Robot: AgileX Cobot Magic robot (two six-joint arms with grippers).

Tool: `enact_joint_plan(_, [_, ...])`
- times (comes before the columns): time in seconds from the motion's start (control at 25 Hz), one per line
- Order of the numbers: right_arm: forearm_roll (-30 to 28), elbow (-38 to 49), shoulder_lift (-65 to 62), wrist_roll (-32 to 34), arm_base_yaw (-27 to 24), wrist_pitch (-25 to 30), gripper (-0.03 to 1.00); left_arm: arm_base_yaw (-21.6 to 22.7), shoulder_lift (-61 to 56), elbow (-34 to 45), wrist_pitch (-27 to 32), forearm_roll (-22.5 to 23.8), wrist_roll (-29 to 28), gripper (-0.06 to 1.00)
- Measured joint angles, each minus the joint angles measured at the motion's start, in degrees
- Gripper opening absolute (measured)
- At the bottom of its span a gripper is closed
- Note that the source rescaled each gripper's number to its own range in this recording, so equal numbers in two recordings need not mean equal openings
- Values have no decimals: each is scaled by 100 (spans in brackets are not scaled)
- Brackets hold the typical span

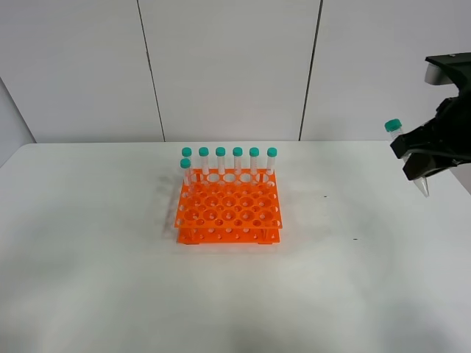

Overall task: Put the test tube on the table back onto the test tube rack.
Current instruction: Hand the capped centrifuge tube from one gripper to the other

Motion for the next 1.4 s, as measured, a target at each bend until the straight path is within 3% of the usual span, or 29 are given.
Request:
enact_joint_plan(0.12, [236, 457, -461, -282, 0, -428, 2, 0, 0, 0, 0, 0, 0, 100])
enact_joint_plan(0.36, [1404, 1570, -955, -1358, 0, -1367, 2, 0, 0, 0, 0, 0, 0, 100])
enact_joint_plan(0.6, [3097, 2052, -970, -3077, 0, -1587, 2, 0, 0, 0, 0, 0, 0, 100])
enact_joint_plan(0.72, [3633, 2052, -970, -3644, 22, -1596, 2, 0, 0, 0, 0, 0, 0, 100])
enact_joint_plan(0.8, [3695, 2052, -970, -3803, 258, -1596, 2, 0, 0, 0, 0, 0, 0, 100])
enact_joint_plan(0.92, [3554, 2052, -970, -3824, 1006, -1676, 2, 0, 0, 0, 0, 0, 0, 100])
enact_joint_plan(1.12, [2995, 2056, -970, -3427, 2271, -2340, 2, 0, 0, 0, 0, 0, 0, 100])
enact_joint_plan(1.24, [2954, 2069, -970, -3597, 2696, -2693, 2, 0, 0, 0, 0, 0, 0, 100])
enact_joint_plan(1.4, [3091, 2069, -775, -3754, 2819, -3112, 2, 0, 0, 0, 0, 0, 0, 100])
